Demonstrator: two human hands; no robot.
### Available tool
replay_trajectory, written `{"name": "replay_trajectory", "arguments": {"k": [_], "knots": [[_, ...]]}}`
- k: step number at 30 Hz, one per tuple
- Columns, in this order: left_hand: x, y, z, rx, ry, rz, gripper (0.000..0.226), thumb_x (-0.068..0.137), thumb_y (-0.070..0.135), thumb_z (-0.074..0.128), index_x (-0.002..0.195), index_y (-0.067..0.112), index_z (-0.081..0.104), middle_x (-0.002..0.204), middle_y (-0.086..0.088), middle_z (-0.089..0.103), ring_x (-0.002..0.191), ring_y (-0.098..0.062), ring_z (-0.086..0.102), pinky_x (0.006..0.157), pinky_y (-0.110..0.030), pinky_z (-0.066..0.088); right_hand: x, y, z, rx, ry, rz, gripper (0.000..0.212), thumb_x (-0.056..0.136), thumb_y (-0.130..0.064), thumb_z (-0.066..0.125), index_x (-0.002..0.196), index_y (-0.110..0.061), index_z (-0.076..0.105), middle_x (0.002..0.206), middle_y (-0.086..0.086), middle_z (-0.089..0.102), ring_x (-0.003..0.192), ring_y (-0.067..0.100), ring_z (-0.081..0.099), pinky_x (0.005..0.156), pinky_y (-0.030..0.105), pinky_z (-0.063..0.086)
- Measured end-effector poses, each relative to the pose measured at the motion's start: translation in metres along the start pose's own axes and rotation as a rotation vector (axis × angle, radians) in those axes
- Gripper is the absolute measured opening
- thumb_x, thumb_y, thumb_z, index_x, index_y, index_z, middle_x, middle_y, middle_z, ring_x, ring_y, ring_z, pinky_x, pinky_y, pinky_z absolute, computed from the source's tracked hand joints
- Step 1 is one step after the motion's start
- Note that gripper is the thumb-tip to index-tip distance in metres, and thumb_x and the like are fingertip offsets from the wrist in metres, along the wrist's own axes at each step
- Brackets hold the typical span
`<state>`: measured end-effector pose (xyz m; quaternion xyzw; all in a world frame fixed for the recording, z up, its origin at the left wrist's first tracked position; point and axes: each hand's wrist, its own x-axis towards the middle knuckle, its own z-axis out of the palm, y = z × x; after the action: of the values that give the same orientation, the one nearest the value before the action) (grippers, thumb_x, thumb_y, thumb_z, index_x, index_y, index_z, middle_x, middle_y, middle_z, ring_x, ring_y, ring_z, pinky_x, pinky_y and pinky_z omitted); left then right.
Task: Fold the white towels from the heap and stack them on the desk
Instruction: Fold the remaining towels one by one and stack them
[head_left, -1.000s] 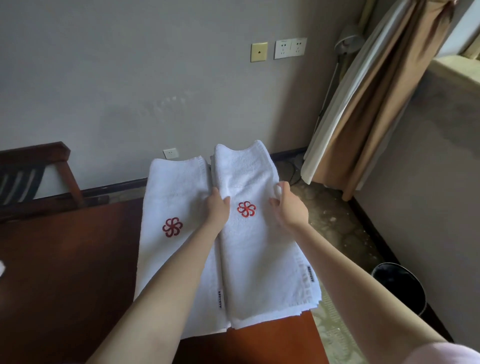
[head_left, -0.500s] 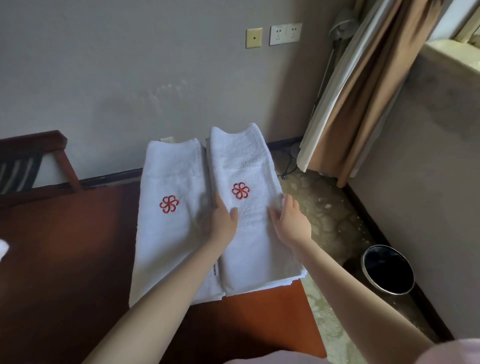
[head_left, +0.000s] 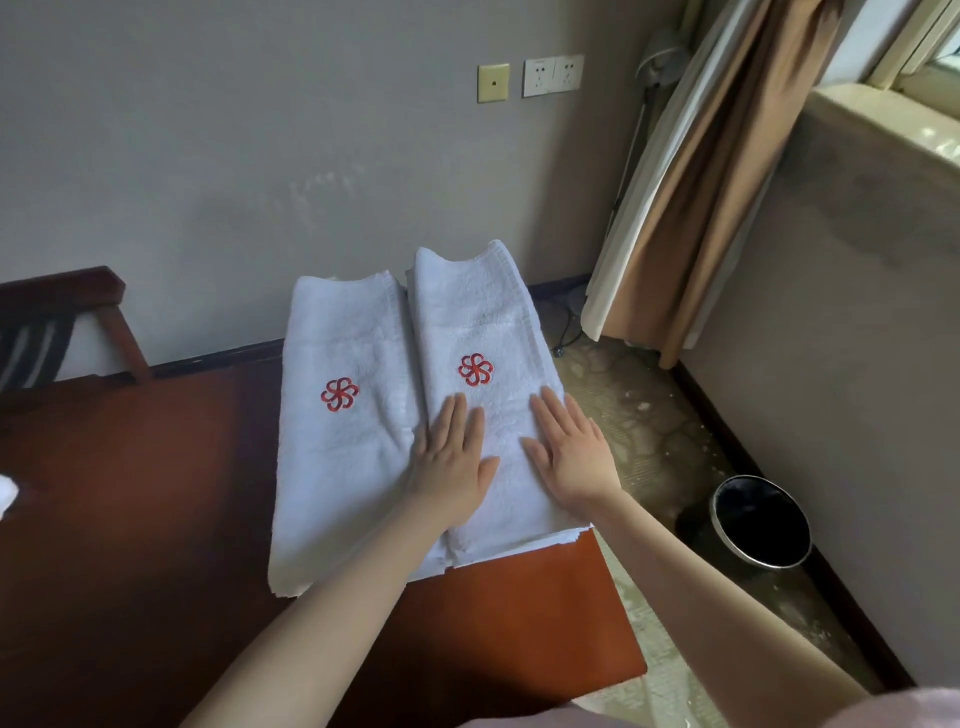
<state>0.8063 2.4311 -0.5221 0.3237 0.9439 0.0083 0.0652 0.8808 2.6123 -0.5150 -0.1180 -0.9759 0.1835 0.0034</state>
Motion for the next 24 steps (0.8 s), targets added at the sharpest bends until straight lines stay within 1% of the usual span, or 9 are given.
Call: {"name": "replay_trajectory", "arguments": {"k": [3, 6, 8, 10, 12, 15, 17, 21, 24], "knots": [[0.001, 0.001, -0.007, -0.018, -0.028, 0.012, 0.069, 0.099, 0.053, 0.016, 0.153, 0.017, -0.006, 0.159, -0.008, -0.017, 0.145, -0.023, -0.021, 0.117, -0.052, -0.002, 0.002, -0.003, -0.006, -0.04, 0.009, -0.007, 0.063, 0.099, -0.054, 0.027, 0.154, -0.025, 0.017, 0.161, -0.007, 0.009, 0.149, 0.022, 0.006, 0.117, 0.044, 0.014], [-0.001, -0.001, -0.021, -0.101, 0.008, 0.021, 0.063, 0.101, 0.047, 0.022, 0.154, 0.018, 0.005, 0.161, -0.005, -0.01, 0.147, -0.02, -0.015, 0.117, -0.053, 0.0, 0.002, -0.013, -0.013, -0.103, 0.065, -0.01, 0.058, 0.1, -0.048, 0.032, 0.15, -0.018, 0.029, 0.16, 0.0, 0.02, 0.148, 0.023, 0.011, 0.116, 0.049, 0.015], [-0.009, -0.005, -0.03, -0.205, 0.114, 0.013, 0.055, 0.102, 0.038, 0.03, 0.152, 0.017, 0.021, 0.161, -0.002, 0.001, 0.148, -0.018, -0.005, 0.118, -0.049, 0.005, 0.001, -0.026, -0.018, -0.115, 0.125, 0.0, 0.053, 0.1, -0.042, 0.038, 0.145, -0.015, 0.038, 0.157, 0.006, 0.027, 0.147, 0.027, 0.016, 0.115, 0.047, 0.017], [-0.018, -0.016, -0.039, -0.344, 0.236, -0.006, 0.045, 0.101, 0.027, 0.037, 0.144, 0.014, 0.038, 0.159, -0.003, 0.017, 0.147, -0.018, 0.01, 0.117, -0.046, 0.011, 0.0, -0.047, -0.023, -0.075, 0.2, -0.007, 0.046, 0.097, -0.034, 0.048, 0.138, -0.012, 0.047, 0.15, 0.01, 0.038, 0.142, 0.031, 0.028, 0.111, 0.045, 0.023], [-0.029, -0.034, -0.05, -0.457, 0.345, -0.012, 0.036, 0.099, 0.015, 0.043, 0.133, 0.006, 0.051, 0.151, -0.011, 0.034, 0.142, -0.025, 0.027, 0.114, -0.045, 0.02, -0.001, -0.074, -0.025, -0.021, 0.254, -0.036, 0.041, 0.093, -0.025, 0.056, 0.131, -0.011, 0.054, 0.142, 0.012, 0.047, 0.133, 0.032, 0.04, 0.105, 0.044, 0.032], [-0.048, -0.074, -0.066, -0.546, 0.45, -0.063, 0.028, 0.096, 0.007, 0.047, 0.119, -0.004, 0.06, 0.134, -0.02, 0.051, 0.127, -0.035, 0.045, 0.105, -0.045, 0.034, -0.001, -0.12, -0.024, 0.04, 0.248, -0.048, 0.036, 0.09, -0.02, 0.058, 0.124, -0.01, 0.059, 0.134, 0.009, 0.053, 0.126, 0.031, 0.045, 0.096, 0.041, 0.037], [-0.064, -0.106, -0.073, -0.54, 0.443, -0.105, 0.026, 0.095, 0.009, 0.05, 0.113, -0.004, 0.063, 0.123, -0.02, 0.059, 0.118, -0.037, 0.051, 0.098, -0.044, 0.039, 0.0, -0.155, -0.018, 0.027, 0.216, -0.04, 0.036, 0.089, -0.019, 0.057, 0.124, -0.009, 0.058, 0.133, 0.007, 0.052, 0.126, 0.03, 0.044, 0.093, 0.039, 0.038], [-0.096, -0.182, -0.082, -0.482, 0.31, -0.209, 0.031, 0.098, 0.025, 0.045, 0.12, 0.009, 0.061, 0.129, -0.009, 0.057, 0.125, -0.03, 0.043, 0.101, -0.037, 0.037, 0.001, -0.232, -0.005, 0.059, 0.149, -0.075, 0.038, 0.09, -0.021, 0.057, 0.127, -0.011, 0.056, 0.132, 0.006, 0.053, 0.123, 0.028, 0.044, 0.094, 0.037, 0.039], [-0.124, -0.239, -0.089, -0.469, 0.297, -0.248, 0.034, 0.1, 0.03, 0.042, 0.123, 0.011, 0.058, 0.132, -0.007, 0.055, 0.126, -0.028, 0.042, 0.101, -0.037, 0.037, 0.002, -0.292, 0.008, 0.167, 0.095, -0.102, 0.03, 0.093, -0.021, 0.055, 0.121, -0.011, 0.06, 0.121, 0.006, 0.063, 0.113, 0.026, 0.055, 0.088, 0.034, 0.044]]}}
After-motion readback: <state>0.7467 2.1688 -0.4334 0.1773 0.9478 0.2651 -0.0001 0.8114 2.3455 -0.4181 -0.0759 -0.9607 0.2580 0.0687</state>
